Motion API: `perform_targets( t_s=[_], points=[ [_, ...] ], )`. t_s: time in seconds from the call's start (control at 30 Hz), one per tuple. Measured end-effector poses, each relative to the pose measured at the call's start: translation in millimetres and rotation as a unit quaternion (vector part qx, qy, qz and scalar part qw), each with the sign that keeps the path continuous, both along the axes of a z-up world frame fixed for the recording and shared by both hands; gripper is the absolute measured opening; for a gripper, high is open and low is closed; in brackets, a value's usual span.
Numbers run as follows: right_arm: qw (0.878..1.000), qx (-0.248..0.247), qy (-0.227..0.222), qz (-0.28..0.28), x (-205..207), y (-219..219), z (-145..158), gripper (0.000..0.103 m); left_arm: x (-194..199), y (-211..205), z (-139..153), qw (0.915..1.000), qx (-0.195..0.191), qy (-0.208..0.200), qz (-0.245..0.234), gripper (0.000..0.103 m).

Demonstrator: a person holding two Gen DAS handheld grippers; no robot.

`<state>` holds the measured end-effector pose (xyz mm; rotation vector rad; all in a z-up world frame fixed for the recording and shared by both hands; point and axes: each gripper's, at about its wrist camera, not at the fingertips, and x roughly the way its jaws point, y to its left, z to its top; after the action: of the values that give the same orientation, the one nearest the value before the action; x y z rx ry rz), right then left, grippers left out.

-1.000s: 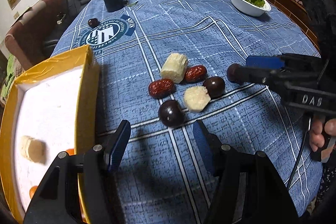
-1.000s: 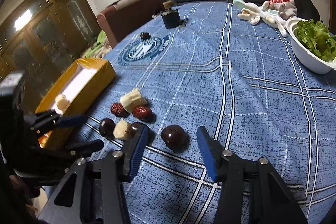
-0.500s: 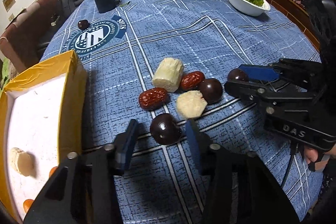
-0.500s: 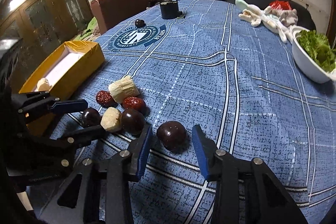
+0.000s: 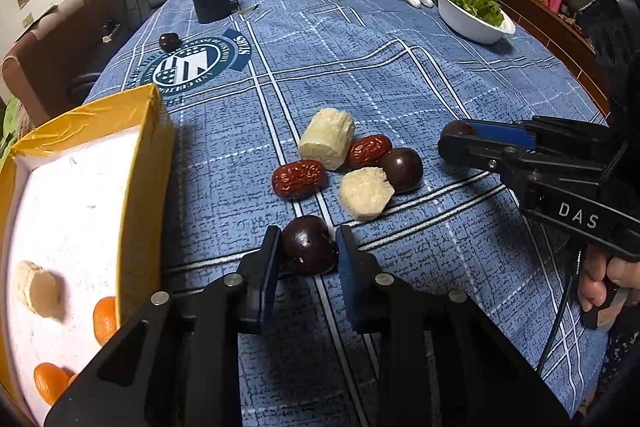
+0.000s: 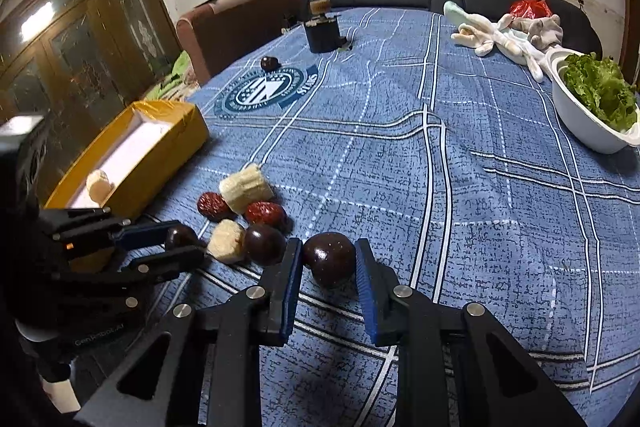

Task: Organize fruits
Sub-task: 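Grasp a dark plum with the left gripper while the right gripper grasps another plum, then drop both dark plums into the white tray by opening both grippers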

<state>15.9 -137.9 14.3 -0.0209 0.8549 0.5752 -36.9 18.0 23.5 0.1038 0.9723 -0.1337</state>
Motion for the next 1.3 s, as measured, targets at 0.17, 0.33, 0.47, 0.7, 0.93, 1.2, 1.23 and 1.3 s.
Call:
perform_targets(
  t_s=[0.17, 0.33, 0.47, 0.7, 0.93, 1.2, 1.23, 1.3],
  points=[
    [1.0, 0.01, -0.007, -0.006, -1.3, -2.4, 4.0, 0.026, -14.6, 4.1, 17.3, 0.9995, -0.009, -0.029, 0.007, 0.025],
    [1.0, 0.023, -0.006, -0.01, 0.3, -5.0, 3.4, 0.026, -36.2, 13.0, 36.6, 0.9977, -0.033, -0.058, 0.013, 0.025],
    [0.999, 0.044, 0.008, -0.015, 3.3, -5.7, 4.6, 0.026, -56.9, 28.3, 54.7, 0.9954, -0.048, -0.081, 0.02, 0.025],
    [0.995, 0.098, 0.001, 0.032, -16.7, 34.7, 43.6, 0.026, -92.6, 83.3, 84.2, 0.9882, -0.025, -0.129, 0.077, 0.025],
    [0.985, 0.112, -0.017, 0.13, -48.7, 125.3, 63.4, 0.026, -112.2, 151.2, 73.4, 0.9773, -0.005, -0.123, 0.172, 0.025],
    [0.978, 0.087, -0.006, 0.189, -75.6, 201.2, 38.2, 0.026, -114.4, 164.9, 46.2, 0.9758, 0.017, -0.101, 0.193, 0.025],
    [0.977, 0.084, -0.006, 0.194, -76.7, 206.4, 35.1, 0.026, -114.2, 164.1, 43.7, 0.976, 0.019, -0.099, 0.193, 0.025],
    [0.977, 0.079, -0.009, 0.2, -78.7, 212.4, 29.3, 0.026, -113.3, 163.5, 38.7, 0.9765, 0.021, -0.094, 0.192, 0.025]
  ],
)
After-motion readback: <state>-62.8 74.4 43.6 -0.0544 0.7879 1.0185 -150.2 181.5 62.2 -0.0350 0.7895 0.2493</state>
